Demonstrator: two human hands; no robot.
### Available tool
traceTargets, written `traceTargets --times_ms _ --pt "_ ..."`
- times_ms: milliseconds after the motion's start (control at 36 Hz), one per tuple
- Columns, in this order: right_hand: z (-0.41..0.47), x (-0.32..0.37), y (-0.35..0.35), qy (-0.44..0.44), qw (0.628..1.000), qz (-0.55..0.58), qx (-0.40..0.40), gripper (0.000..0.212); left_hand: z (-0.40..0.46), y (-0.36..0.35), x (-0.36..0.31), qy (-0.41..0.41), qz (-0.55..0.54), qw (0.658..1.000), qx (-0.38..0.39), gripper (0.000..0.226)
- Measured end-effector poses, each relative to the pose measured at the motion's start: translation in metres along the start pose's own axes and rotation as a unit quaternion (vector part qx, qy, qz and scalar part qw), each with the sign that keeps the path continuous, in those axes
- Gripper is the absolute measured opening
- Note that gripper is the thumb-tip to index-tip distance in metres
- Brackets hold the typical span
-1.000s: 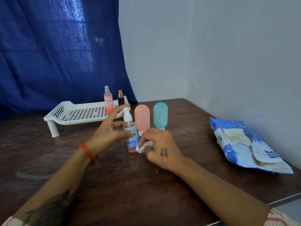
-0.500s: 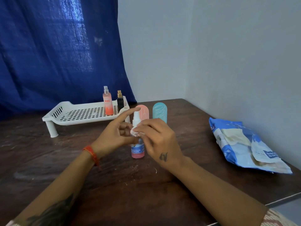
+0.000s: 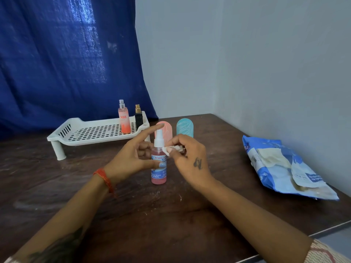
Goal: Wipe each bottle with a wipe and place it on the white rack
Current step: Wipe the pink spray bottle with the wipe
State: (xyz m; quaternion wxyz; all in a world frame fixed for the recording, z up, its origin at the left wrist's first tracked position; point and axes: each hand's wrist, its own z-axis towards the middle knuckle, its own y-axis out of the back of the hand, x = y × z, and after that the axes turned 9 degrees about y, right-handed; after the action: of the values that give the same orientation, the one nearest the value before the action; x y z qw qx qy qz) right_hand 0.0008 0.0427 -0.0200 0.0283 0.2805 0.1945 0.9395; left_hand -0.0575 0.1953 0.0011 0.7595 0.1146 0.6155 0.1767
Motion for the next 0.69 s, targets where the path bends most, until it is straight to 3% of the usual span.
traceTargets --times_ms 306,389,472,556,639,694 --pt "0.007 -0.005 0.0 -0.156 0.985 0.069 0.04 0.011 0.002 0.004 0.002 0.01 -0.016 0.999 0.028 0.085" --pt "0.006 -0.005 -0.001 -0.158 0.984 0.076 0.018 0.011 0.002 0.004 0.002 0.01 -0.016 0.999 0.034 0.085" --pt "0.004 0.001 0.002 -0.094 0.99 0.073 -0.074 0.012 0.003 0.005 0.002 0.015 -0.019 0.999 0.036 0.085" --pt "0.002 0.009 0.008 0.066 0.986 0.004 -0.155 0.011 0.003 0.004 0.002 0.014 -0.01 0.999 0.028 0.084" --pt "-0.002 0.013 0.005 0.229 0.963 -0.079 -0.12 0.01 0.003 0.001 0.003 0.007 -0.006 1.0 0.017 0.087" --pt "-0.004 0.013 0.0 0.285 0.948 -0.123 -0.075 0.01 0.003 -0.001 0.004 -0.004 -0.004 1.0 0.011 0.089"
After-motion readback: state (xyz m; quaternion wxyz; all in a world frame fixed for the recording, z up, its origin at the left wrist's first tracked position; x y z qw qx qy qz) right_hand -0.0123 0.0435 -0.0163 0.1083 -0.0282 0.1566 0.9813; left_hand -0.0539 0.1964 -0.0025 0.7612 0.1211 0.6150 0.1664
